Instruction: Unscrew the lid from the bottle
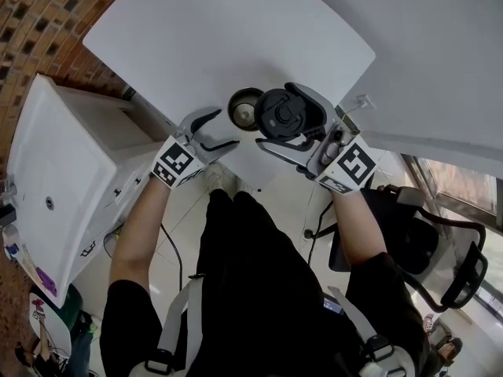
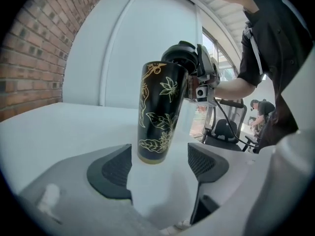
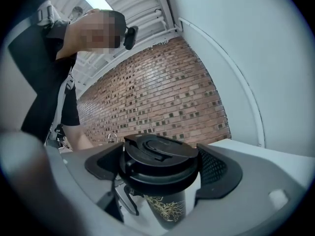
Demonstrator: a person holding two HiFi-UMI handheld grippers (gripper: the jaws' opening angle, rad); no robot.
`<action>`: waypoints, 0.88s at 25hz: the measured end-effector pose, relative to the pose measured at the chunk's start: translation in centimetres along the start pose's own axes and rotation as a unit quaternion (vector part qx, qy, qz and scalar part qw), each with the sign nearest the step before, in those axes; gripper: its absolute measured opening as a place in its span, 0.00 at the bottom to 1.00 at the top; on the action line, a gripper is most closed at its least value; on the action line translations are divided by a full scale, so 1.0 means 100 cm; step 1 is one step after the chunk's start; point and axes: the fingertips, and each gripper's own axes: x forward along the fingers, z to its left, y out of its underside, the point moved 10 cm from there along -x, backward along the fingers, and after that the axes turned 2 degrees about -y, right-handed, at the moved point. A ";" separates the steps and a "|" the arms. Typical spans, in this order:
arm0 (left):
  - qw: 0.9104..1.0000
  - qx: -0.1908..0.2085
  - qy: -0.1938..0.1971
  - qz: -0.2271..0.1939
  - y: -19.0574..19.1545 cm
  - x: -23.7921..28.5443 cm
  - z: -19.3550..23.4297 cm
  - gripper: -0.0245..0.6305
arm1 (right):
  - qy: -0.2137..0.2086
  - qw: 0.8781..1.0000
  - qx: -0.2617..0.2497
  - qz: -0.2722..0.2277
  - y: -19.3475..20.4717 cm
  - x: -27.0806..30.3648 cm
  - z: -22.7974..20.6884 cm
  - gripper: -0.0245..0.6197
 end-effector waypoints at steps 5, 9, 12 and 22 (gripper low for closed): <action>0.998 -0.035 -0.026 -0.039 -0.005 -0.028 -0.023 0.59 | 0.000 1.000 0.000 0.003 -0.003 -0.001 0.016 0.75; 0.997 -0.041 -0.020 -0.065 -0.022 -0.038 -0.035 0.52 | 0.005 1.000 -0.001 -0.008 -0.010 0.002 0.027 0.75; 0.993 -0.052 -0.046 -0.093 -0.031 -0.055 -0.051 0.17 | 0.019 1.000 -0.003 -0.007 -0.015 0.000 0.053 0.75; 0.992 -0.001 -0.015 -0.125 -0.041 -0.150 -0.116 0.04 | 0.074 0.996 -0.044 -0.013 -0.022 -0.005 0.186 0.75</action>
